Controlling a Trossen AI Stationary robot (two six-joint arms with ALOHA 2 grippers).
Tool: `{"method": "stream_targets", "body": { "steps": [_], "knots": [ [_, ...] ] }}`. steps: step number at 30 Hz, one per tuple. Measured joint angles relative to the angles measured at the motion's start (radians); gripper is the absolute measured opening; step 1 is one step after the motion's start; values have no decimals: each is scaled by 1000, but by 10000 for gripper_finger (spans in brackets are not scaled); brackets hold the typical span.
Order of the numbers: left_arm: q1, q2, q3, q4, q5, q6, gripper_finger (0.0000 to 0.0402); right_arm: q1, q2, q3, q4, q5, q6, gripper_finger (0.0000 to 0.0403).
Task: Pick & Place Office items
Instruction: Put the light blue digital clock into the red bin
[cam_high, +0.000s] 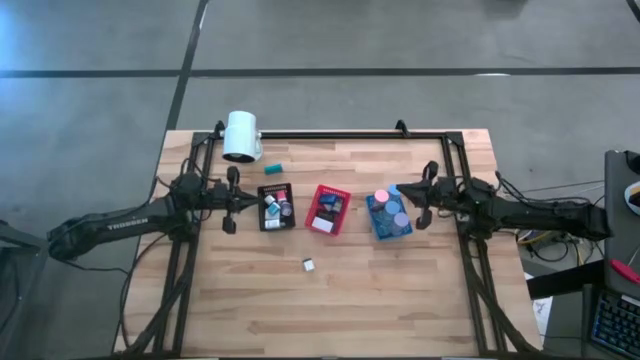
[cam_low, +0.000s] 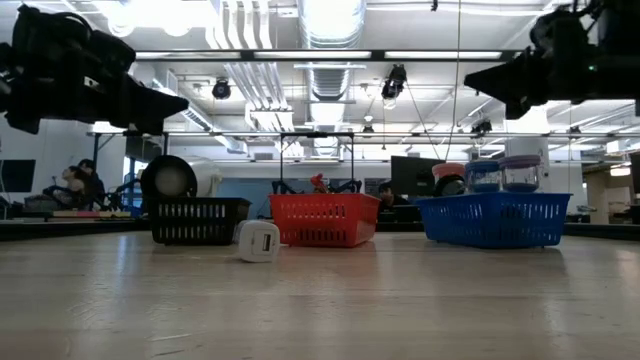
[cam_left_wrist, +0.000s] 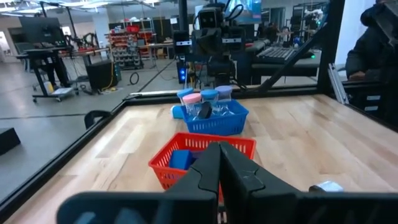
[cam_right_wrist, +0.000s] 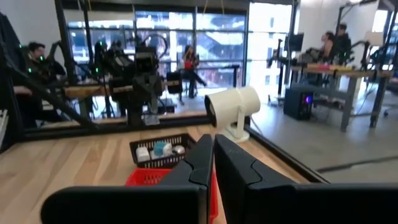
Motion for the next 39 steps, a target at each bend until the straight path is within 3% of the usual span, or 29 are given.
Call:
{"method": "stream_targets", "body": {
  "steps": [4,9,12,20,23,28,35,39],
  "knots": [
    [0,1,3,0,-8,-29,11,0,127,61,1,0,-13,13],
    [-1,4,57,-111,-232,-144,8,1,227,110,5,-29,-23,13],
    [-1,34,120,-221,-305,-134,4,2,253,110,19,-58,-38,13],
    [-1,205,318,-279,-416,-94,11,2,256,97,74,-61,-64,13],
    [-1,319,439,-394,-460,-31,13,2,263,96,68,-62,-67,13],
    [9,588,696,-742,-605,66,14,2,265,96,68,-62,-71,13],
    [36,957,1012,-1094,-587,132,18,2,265,96,68,-102,-71,13],
    [52,1122,1143,-1214,-576,193,56,2,265,96,68,-126,-70,13]
  ]
}}
